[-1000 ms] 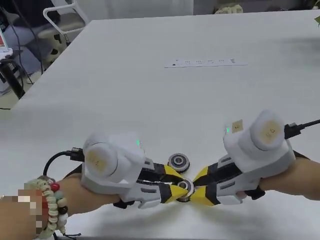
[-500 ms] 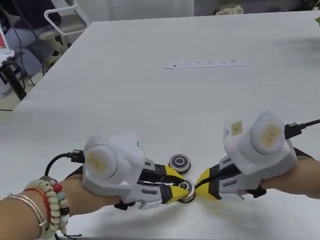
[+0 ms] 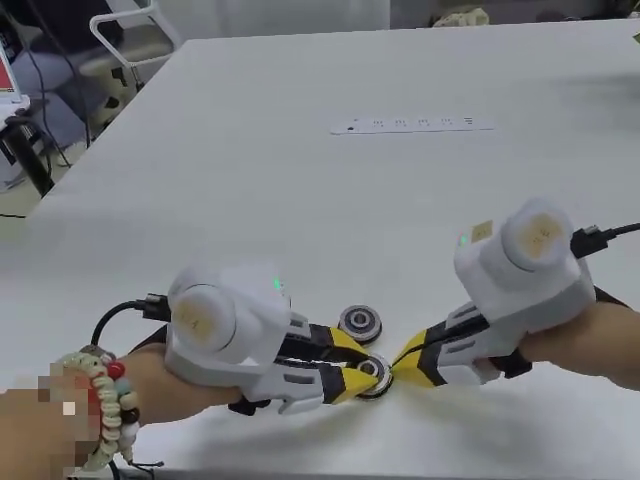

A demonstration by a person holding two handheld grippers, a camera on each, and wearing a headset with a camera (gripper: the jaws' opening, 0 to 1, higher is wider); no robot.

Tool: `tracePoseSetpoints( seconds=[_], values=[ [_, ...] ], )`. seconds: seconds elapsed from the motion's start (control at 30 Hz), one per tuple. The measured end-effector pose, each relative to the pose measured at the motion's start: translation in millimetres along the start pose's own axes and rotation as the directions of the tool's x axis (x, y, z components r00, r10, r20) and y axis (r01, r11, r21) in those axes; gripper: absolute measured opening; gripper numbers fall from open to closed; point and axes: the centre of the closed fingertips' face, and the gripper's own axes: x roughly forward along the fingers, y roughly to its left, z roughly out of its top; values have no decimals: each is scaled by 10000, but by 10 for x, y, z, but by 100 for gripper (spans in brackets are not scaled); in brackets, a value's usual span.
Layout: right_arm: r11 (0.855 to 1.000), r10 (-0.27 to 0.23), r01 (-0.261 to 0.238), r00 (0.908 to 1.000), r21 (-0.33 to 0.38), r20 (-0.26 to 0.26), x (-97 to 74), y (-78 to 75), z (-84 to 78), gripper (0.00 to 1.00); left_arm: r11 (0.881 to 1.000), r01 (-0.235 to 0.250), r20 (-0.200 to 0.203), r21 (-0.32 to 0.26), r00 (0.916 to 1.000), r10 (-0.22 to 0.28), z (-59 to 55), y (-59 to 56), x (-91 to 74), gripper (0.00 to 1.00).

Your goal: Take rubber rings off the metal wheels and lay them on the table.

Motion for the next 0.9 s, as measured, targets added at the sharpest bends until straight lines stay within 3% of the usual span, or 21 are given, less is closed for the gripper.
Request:
tracePoseSetpoints(
  seconds=[0.23,0.9],
  values=[
    [9985,111,-110,9999,539,-6,8,89,28,0,9996,-10,-62,296,10000,12,6,-12,8,8],
    [9970,396,-402,9992,662,104,1,174,58,0,9997,105,-15,220,9999,-105,1,-16,12,8]
  ],
)
